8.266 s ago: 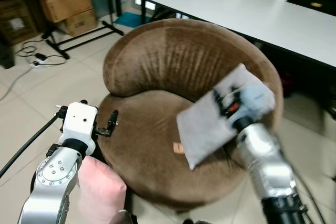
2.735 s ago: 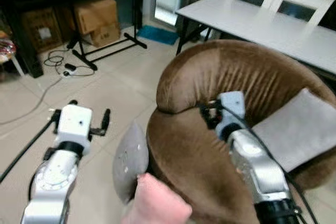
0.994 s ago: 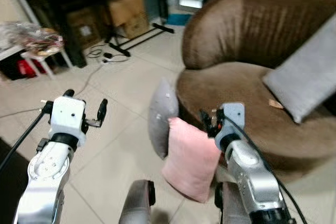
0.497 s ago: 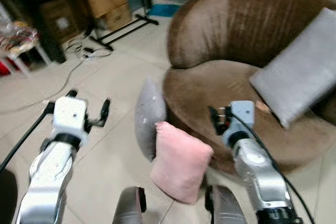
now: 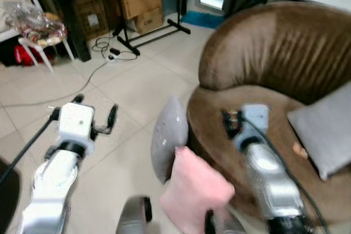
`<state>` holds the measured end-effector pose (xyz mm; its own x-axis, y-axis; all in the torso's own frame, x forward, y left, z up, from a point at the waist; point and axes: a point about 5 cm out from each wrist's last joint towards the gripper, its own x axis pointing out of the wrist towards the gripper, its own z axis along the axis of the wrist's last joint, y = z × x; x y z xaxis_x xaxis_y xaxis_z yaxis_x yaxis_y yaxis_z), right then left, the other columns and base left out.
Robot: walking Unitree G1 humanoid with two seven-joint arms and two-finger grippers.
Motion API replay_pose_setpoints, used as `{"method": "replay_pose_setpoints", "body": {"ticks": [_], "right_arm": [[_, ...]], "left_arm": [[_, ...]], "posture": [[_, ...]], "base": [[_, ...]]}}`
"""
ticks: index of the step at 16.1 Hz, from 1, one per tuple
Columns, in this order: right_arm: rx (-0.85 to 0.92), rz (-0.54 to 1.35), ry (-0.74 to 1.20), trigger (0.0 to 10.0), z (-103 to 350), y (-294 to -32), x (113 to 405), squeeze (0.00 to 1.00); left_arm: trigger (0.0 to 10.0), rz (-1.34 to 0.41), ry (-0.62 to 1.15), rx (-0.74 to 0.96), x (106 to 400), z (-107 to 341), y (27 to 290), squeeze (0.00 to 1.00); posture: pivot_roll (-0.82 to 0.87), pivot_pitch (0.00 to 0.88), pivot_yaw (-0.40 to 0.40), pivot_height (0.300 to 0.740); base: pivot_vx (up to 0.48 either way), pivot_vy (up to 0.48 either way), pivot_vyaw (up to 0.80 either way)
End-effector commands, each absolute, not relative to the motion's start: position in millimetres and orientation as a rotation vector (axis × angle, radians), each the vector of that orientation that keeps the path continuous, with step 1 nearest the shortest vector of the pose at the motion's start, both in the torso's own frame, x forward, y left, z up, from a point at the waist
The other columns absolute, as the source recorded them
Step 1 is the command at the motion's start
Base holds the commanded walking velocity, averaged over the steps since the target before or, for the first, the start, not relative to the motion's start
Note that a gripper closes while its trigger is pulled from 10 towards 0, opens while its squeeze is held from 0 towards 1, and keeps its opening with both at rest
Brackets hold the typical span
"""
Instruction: Move the pillow to the sofa from floor
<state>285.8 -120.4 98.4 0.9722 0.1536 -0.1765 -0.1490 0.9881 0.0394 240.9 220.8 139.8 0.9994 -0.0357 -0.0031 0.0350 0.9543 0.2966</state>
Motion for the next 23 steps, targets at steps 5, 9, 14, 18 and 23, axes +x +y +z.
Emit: {"method": "replay_pose_setpoints", "body": {"ticks": [5,9,14,18,23], "right_arm": [[0.012,0.145,0.203,10.0,96,-134,287,0.00],[0.024,0.175,0.215,10.0,93,-132,286,0.00],[0.005,0.209,0.234,10.0,89,-135,284,0.00],[-0.022,0.245,0.242,10.0,88,-138,283,0.00],[-0.065,0.344,0.240,10.0,89,-128,287,0.00]], "left_arm": [[10.0,-0.047,-0.019,0.346,246,140,213,0.00],[10.0,-0.061,-0.015,0.368,244,138,213,0.00],[10.0,-0.067,-0.011,0.381,244,136,211,0.00],[10.0,-0.054,-0.004,0.389,241,134,214,0.00],[10.0,-0.055,0.006,0.393,239,133,218,0.00]], "posture": [[0.00,0.000,-0.018,0.616],[0.00,0.000,-0.021,0.582],[0.00,0.000,-0.030,0.532],[0.01,0.000,-0.040,0.502],[0.00,0.000,-0.030,0.452]], "base": [[0.124,0.000,0.00],[0.000,0.000,0.00],[0.000,0.000,0.00],[0.000,0.000,0.00],[0.000,0.000,0.00]]}}
